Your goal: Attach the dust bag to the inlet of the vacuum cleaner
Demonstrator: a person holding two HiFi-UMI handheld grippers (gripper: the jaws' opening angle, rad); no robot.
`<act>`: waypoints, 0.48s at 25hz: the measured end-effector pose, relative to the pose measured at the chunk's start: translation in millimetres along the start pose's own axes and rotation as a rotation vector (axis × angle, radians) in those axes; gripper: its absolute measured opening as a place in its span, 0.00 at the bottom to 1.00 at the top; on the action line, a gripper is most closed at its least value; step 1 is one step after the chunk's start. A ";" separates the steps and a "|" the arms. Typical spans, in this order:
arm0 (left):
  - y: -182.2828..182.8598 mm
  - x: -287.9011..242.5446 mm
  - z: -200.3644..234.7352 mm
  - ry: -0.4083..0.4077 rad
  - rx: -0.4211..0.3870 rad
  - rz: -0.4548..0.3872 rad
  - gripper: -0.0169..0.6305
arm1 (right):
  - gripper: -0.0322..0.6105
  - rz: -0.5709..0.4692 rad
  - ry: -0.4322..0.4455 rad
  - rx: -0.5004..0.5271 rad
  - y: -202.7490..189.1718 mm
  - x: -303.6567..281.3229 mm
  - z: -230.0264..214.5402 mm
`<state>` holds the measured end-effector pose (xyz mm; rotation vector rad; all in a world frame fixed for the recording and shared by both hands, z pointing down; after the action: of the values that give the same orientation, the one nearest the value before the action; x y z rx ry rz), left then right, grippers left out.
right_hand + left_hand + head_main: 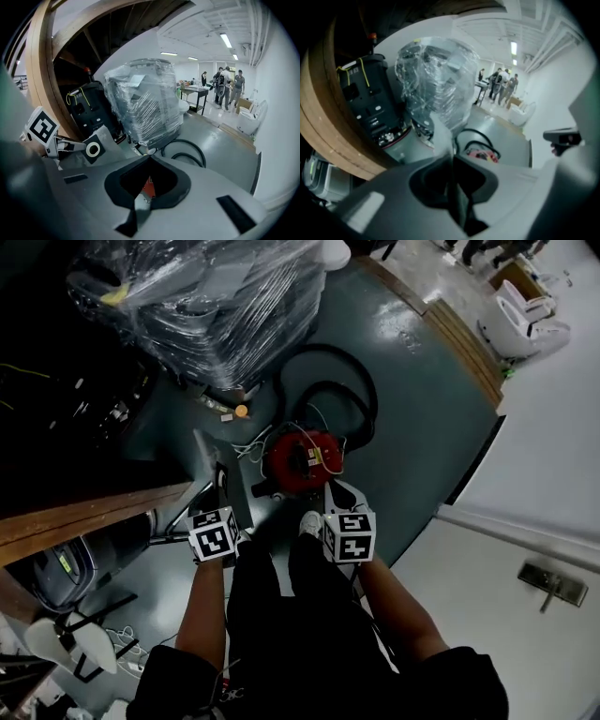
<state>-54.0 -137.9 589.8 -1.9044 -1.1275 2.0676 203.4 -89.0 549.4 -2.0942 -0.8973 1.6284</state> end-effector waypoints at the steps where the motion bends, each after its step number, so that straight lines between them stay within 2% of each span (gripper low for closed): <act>1: -10.6 -9.2 -1.8 0.002 0.008 0.004 0.07 | 0.04 0.017 0.005 0.008 -5.8 -10.5 -2.7; 6: -66.8 -66.7 -5.3 0.007 0.031 0.017 0.07 | 0.04 0.045 0.016 0.031 -35.0 -68.5 -12.3; 12: -139.7 -141.6 -6.4 -0.012 0.000 0.050 0.07 | 0.04 0.079 -0.018 0.012 -89.5 -131.9 -31.6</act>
<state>-73.7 -111.8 786.1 -1.9424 -1.0931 2.1076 190.3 -106.0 710.4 -2.1349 -0.8178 1.6899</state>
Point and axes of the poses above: the fingertips, and each gripper's own axes: x backward along the fingers, z to its left, y out of its top, the point moved 1 cm from there along x, backward along the fingers, and after that the axes turned 14 degrees about -x, right-handed, at the moved point
